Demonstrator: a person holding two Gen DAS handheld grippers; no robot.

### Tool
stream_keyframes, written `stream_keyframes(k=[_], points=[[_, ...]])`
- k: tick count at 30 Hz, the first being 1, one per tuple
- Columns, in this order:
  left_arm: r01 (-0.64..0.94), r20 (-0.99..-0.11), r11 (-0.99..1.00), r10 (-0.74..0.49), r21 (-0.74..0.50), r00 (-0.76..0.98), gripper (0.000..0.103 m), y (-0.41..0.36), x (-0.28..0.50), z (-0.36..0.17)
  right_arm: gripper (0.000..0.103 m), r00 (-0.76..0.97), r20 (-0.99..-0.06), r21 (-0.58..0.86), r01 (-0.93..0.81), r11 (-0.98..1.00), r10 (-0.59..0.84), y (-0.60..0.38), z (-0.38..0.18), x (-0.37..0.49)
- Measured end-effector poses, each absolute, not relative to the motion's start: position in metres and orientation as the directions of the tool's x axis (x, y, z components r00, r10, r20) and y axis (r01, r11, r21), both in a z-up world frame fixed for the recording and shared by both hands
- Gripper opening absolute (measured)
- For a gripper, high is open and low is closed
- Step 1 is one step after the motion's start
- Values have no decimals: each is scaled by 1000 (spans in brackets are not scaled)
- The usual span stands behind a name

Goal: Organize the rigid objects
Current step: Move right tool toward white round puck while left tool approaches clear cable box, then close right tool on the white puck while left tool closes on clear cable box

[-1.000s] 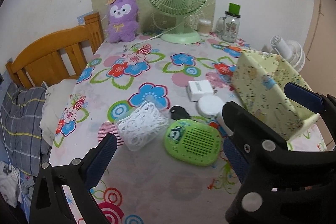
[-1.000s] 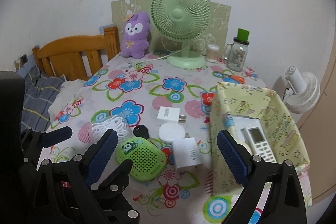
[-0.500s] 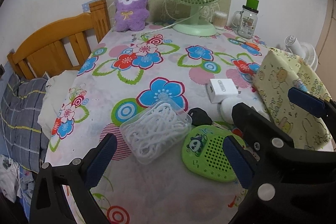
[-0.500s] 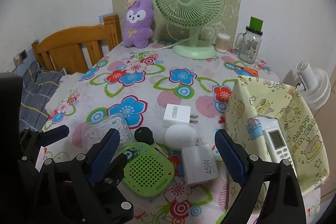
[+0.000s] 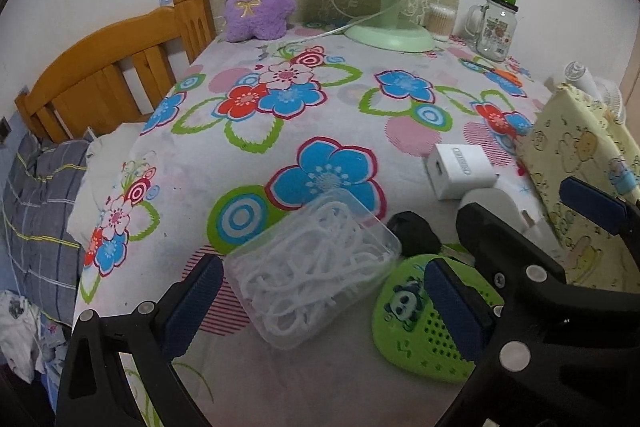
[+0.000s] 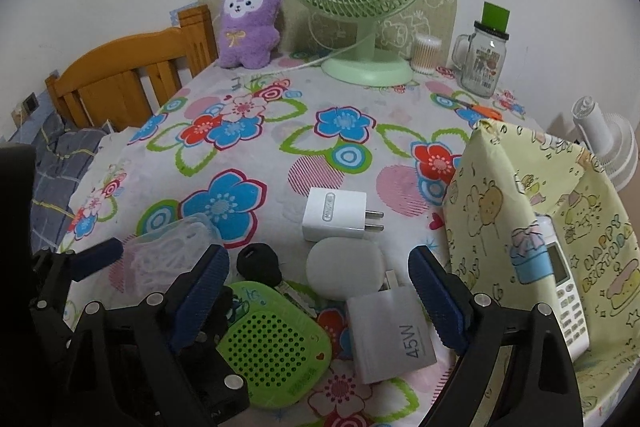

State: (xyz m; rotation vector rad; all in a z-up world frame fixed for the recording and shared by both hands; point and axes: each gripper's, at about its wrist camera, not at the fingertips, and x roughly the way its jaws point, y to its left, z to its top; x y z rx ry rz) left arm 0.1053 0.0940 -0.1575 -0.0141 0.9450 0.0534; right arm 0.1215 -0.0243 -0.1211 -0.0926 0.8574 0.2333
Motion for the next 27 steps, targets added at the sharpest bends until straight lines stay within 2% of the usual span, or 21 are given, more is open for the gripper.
stream_keyframes(k=[14,21,23,25,27], points=[[-79,-827,997,42,-3,560,102,98,120,-173,93,570,-808,49,-187,981,149,-28,-147,148],[-91,-821,996,39,-16,569,102,99,123,-174,84,560,-818,49,-156,986,130,-32,-153,154],[-100,-819,995,54,-4,572,98,98,124,-175,79,559,-821,41,-151,988,120,-32,-154,155],[-98,-816,995,68,14,574,98,96,124,-176,70,557,-824,19,-149,989,100,-31,-155,156],[-99,-817,995,68,13,573,98,96,125,-176,67,559,-824,11,-142,990,89,-31,-155,156]])
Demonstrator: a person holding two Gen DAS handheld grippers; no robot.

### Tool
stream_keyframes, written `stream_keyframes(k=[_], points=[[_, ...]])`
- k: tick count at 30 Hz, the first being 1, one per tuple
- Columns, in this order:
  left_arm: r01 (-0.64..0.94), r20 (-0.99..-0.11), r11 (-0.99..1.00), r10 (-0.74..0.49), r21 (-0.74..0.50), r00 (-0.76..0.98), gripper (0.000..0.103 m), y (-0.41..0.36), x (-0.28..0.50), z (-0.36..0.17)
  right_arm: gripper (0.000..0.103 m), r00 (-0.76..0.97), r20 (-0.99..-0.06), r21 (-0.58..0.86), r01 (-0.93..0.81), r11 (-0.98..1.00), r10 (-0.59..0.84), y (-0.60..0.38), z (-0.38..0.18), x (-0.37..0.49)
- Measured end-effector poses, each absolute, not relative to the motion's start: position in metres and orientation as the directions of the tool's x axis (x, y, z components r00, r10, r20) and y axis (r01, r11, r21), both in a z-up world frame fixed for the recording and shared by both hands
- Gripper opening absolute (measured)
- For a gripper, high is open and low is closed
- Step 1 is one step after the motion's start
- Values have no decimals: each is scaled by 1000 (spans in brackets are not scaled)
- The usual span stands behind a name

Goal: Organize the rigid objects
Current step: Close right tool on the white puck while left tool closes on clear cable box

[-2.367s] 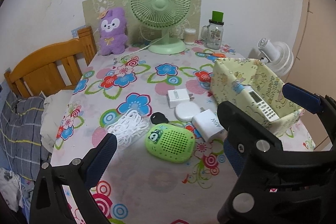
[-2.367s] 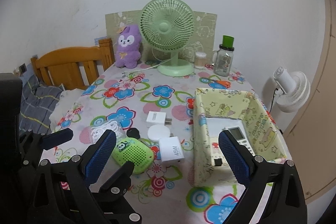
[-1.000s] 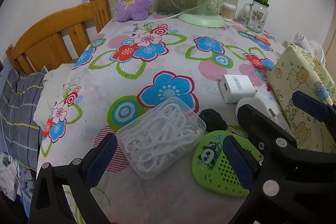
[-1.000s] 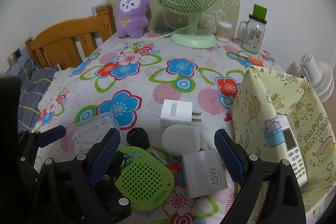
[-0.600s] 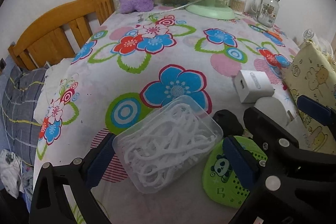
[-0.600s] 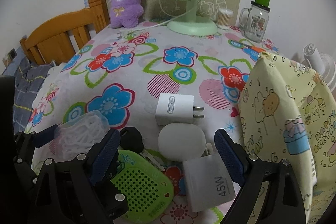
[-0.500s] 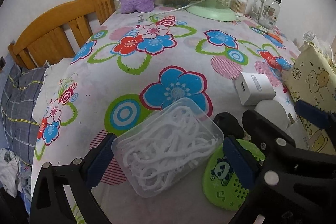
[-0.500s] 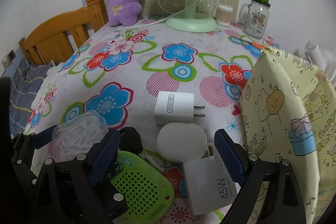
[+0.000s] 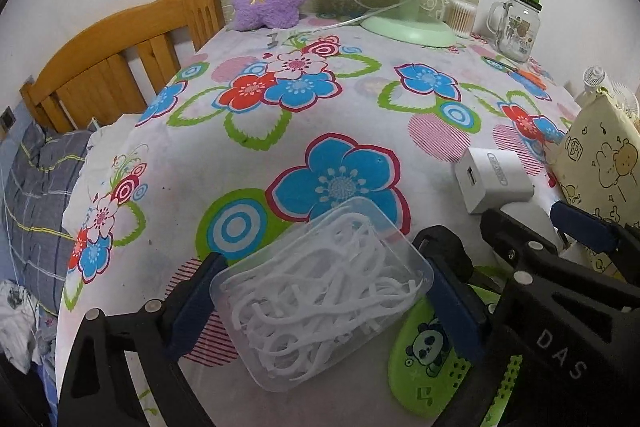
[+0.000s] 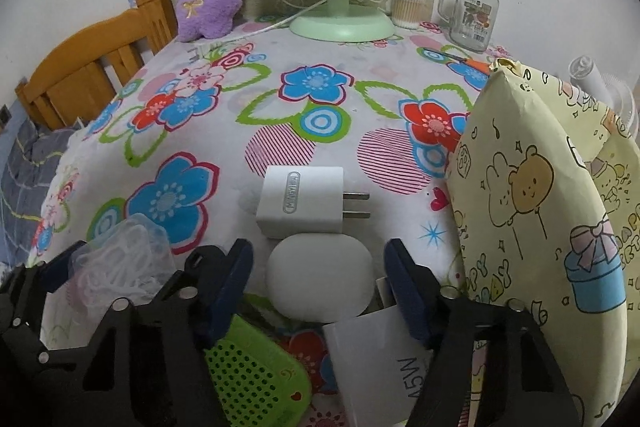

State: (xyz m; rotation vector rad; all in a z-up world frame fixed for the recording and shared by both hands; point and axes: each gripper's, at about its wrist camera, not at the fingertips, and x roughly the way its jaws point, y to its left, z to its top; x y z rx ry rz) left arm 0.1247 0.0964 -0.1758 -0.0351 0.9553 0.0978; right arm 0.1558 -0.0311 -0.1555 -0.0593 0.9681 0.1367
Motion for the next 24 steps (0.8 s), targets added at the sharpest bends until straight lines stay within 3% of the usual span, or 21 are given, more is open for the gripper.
stream_keyframes(k=[9,24], points=[[-92,-815,996,55,2,577,96,98,124,-174,56,565,-818,16,-158,987,104,-30,-154,155],[-97,-785,995,61,2,616,96,94,104,-153,56,589,-794,51,-182,982,150,-29,-134,137]])
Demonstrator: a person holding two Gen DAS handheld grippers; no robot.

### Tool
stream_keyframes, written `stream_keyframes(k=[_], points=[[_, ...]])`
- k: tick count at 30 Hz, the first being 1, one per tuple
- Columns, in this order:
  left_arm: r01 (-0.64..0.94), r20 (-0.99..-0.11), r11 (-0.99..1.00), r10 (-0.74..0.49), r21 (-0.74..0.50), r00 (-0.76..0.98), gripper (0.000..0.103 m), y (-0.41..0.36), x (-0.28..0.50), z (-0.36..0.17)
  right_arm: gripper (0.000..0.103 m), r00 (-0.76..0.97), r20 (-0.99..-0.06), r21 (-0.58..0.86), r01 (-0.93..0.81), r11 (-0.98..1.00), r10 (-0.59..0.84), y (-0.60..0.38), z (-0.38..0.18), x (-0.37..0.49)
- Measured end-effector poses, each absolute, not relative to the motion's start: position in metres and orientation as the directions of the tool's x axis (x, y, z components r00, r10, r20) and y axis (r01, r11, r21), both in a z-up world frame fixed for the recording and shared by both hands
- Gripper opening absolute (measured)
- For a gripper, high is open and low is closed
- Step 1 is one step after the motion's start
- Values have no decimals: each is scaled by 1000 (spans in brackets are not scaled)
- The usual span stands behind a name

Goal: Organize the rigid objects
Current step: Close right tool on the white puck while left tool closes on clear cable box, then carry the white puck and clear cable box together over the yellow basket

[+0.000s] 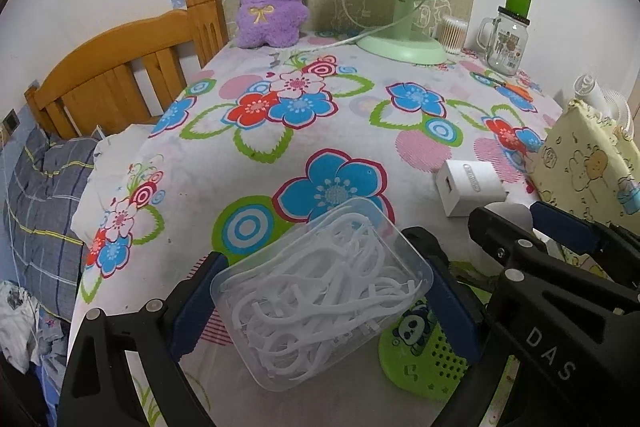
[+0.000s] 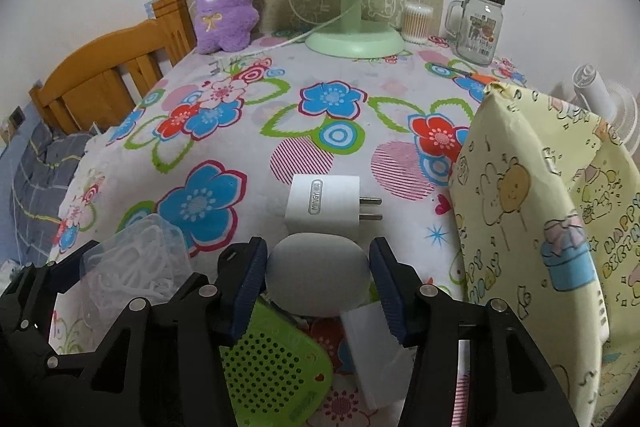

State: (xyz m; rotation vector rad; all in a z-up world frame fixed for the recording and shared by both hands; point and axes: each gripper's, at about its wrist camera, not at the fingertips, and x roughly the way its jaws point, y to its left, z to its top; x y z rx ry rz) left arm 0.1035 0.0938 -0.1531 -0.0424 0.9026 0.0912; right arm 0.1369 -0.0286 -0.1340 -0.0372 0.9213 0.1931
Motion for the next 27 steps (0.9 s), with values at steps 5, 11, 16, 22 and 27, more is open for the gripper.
stream_keyframes(k=[5,11,16,22,27], points=[[-96,-773,995,58,-3,631,96,92,95,-144,56,610,-777,45,-195,980,158,-29,-123,126],[-94,-763,996,52,-12,644,96,89,84,-136,56,630,-760,40,-199,979,159,-31,-113,114],[-82,-753,996,35,-26,657,96,84,75,-128,56,650,-744,35,-193,981,154,-36,-103,104],[-75,-737,997,30,-28,675,96,78,63,-117,56,673,-723,36,-188,982,155,-42,-92,91],[-69,-723,997,30,-24,690,97,72,53,-109,56,690,-707,42,-183,982,159,-49,-83,79]])
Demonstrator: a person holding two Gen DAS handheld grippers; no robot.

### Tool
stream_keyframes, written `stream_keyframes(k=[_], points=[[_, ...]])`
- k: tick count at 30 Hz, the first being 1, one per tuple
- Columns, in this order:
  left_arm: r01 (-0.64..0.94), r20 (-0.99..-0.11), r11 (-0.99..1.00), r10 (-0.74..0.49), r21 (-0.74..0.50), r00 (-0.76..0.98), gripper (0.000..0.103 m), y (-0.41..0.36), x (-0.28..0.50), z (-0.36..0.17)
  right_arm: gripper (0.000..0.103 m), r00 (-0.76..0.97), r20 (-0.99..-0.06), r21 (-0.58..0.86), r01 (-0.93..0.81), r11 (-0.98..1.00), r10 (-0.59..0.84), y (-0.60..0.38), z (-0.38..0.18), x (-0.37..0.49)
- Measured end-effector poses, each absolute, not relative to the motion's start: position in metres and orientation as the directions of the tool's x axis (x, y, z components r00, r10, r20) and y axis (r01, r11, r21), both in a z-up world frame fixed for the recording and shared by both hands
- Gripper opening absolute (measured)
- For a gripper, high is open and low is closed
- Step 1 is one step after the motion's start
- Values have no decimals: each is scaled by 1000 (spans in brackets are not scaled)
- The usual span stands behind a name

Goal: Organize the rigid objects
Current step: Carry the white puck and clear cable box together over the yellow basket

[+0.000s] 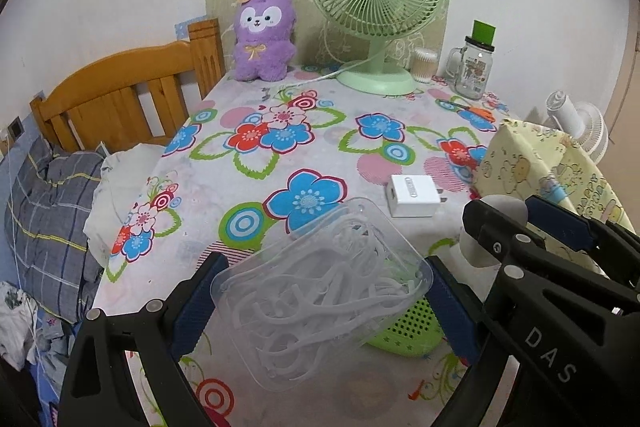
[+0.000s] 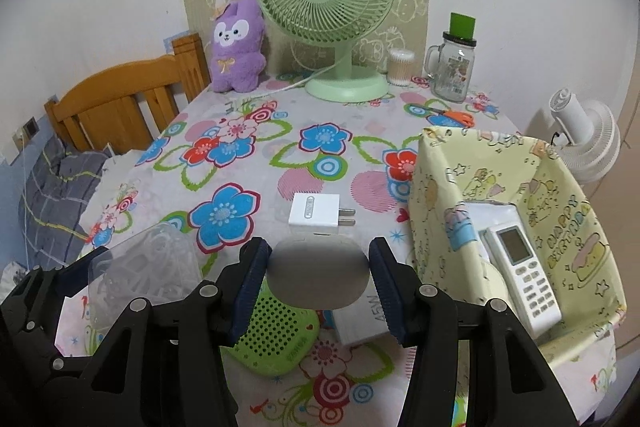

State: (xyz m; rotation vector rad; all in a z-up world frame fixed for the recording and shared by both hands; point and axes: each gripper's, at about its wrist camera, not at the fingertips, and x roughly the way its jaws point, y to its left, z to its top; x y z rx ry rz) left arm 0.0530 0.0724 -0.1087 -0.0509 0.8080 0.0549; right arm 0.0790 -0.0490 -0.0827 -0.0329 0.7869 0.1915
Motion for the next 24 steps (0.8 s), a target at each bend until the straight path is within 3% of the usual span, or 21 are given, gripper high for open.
stream_keyframes(k=[24], points=[[-18,-647,1000,12,-3,762,97,27,21,-56,56,767,-624,58,-149,987,152,-96,-31,40]])
